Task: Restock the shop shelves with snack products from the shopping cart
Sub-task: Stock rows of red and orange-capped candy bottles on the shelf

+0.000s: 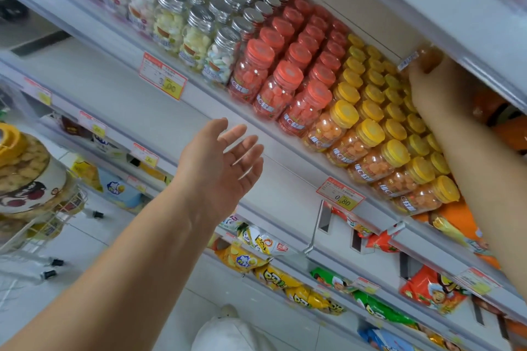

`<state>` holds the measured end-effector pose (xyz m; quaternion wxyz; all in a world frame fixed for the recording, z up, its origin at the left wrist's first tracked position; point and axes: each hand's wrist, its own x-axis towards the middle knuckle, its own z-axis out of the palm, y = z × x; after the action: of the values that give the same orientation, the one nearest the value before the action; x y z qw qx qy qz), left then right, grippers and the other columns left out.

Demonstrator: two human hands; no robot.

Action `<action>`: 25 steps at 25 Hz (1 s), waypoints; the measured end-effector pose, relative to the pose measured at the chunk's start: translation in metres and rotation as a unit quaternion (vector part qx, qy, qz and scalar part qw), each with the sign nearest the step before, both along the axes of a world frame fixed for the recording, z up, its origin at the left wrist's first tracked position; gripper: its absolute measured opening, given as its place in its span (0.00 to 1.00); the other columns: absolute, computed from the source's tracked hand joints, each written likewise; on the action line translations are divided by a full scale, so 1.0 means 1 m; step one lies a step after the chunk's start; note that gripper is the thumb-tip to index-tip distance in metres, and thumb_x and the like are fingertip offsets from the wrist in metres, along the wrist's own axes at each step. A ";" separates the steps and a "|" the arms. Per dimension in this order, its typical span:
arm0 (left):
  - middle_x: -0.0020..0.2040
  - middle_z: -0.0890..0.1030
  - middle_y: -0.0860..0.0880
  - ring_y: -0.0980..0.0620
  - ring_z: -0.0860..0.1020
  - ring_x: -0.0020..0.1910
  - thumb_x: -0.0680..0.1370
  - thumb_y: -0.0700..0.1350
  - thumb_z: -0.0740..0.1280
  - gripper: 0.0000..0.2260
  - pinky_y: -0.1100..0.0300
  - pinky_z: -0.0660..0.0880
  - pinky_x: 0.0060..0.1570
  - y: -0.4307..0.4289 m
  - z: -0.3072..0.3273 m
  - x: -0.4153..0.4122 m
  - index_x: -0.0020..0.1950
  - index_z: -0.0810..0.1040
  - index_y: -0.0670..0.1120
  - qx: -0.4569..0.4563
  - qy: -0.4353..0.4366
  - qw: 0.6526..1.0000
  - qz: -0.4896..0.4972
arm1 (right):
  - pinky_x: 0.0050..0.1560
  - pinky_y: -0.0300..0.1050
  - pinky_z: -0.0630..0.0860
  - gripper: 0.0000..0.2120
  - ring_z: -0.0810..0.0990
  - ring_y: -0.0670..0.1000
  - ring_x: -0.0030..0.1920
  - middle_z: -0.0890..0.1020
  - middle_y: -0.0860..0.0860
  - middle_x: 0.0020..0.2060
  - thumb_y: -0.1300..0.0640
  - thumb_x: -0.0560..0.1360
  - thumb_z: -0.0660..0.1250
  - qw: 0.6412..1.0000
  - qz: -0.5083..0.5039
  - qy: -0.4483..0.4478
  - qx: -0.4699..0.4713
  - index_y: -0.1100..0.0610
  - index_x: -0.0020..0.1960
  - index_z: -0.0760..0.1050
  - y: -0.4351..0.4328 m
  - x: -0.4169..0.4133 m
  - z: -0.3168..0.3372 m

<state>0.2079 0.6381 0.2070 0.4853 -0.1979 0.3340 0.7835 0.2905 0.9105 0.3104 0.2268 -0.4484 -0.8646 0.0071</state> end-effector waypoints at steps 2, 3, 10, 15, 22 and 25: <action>0.50 0.81 0.44 0.48 0.81 0.41 0.82 0.51 0.62 0.14 0.58 0.78 0.38 -0.018 0.006 -0.006 0.56 0.80 0.42 -0.002 0.002 1.000 -0.007 | 0.61 0.50 0.68 0.21 0.71 0.62 0.66 0.74 0.65 0.64 0.51 0.82 0.58 1.000 -0.004 0.021 0.015 0.65 0.68 0.69 -0.017 0.004 0.000; 0.50 0.82 0.43 0.48 0.81 0.41 0.82 0.51 0.62 0.14 0.58 0.78 0.38 -0.030 0.008 -0.010 0.56 0.80 0.42 -0.006 0.002 1.000 -0.010 | 0.64 0.51 0.67 0.22 0.70 0.62 0.67 0.73 0.65 0.65 0.50 0.81 0.59 0.999 -0.007 0.020 0.031 0.64 0.68 0.69 -0.028 0.004 0.001; 0.57 0.82 0.44 0.49 0.80 0.46 0.83 0.52 0.60 0.15 0.57 0.77 0.41 -0.157 0.001 -0.057 0.60 0.78 0.43 -0.051 0.026 0.998 0.005 | 0.70 0.47 0.58 0.17 0.67 0.60 0.65 0.71 0.64 0.66 0.55 0.77 0.65 0.967 0.198 0.085 0.136 0.58 0.65 0.76 -0.188 -0.019 -0.039; 0.52 0.81 0.46 0.49 0.80 0.43 0.82 0.51 0.61 0.13 0.57 0.77 0.42 -0.273 -0.048 -0.104 0.60 0.77 0.46 -0.127 0.009 0.988 0.088 | 0.68 0.27 0.53 0.15 0.67 0.57 0.64 0.72 0.62 0.63 0.58 0.75 0.62 0.919 0.373 0.119 -0.049 0.60 0.59 0.78 -0.348 -0.091 -0.106; 0.49 0.80 0.47 0.49 0.80 0.47 0.82 0.51 0.62 0.09 0.55 0.77 0.45 -0.459 -0.153 -0.113 0.50 0.77 0.46 -0.272 -0.096 0.922 0.259 | 0.65 0.43 0.70 0.14 0.75 0.52 0.60 0.73 0.51 0.58 0.64 0.76 0.64 0.794 0.471 -0.114 -0.368 0.55 0.60 0.78 -0.491 -0.193 -0.260; 0.51 0.80 0.47 0.49 0.80 0.48 0.82 0.51 0.63 0.09 0.55 0.77 0.44 -0.506 -0.183 -0.100 0.51 0.77 0.46 -0.323 -0.129 0.887 0.303 | 0.60 0.45 0.73 0.15 0.77 0.53 0.57 0.72 0.52 0.61 0.63 0.78 0.62 0.740 0.462 -0.260 -0.414 0.53 0.63 0.76 -0.539 -0.226 -0.307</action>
<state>0.1083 0.1319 0.0240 0.1726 -0.5347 0.4267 0.7087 0.0646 0.3711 0.0038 -0.2460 -0.0279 -0.9030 0.3512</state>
